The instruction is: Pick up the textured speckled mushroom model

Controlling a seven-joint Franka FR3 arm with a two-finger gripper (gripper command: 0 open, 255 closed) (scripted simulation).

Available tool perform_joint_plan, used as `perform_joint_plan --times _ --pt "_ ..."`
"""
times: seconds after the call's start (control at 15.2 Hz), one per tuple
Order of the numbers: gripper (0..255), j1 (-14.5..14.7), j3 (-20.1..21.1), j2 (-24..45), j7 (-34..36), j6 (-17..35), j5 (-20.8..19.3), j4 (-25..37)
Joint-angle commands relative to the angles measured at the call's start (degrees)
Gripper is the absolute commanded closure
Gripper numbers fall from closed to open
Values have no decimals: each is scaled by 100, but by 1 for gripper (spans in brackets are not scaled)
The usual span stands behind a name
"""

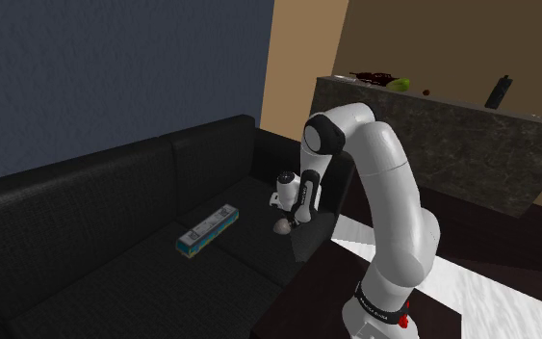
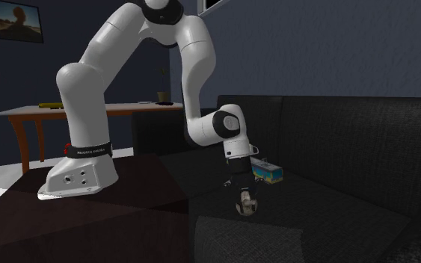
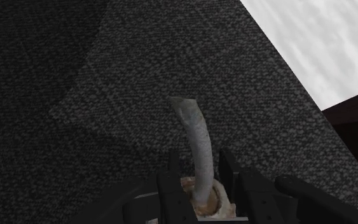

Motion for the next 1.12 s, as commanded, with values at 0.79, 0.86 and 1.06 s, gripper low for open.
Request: perform_joint_plan --times 0.79,0.86,1.06 --pt "255 -63 56 -487 -214 -287 30 -187" --pt "255 -75 69 -585 -258 -347 39 -222" --pt "255 -108 106 -874 -395 -532 77 -320"
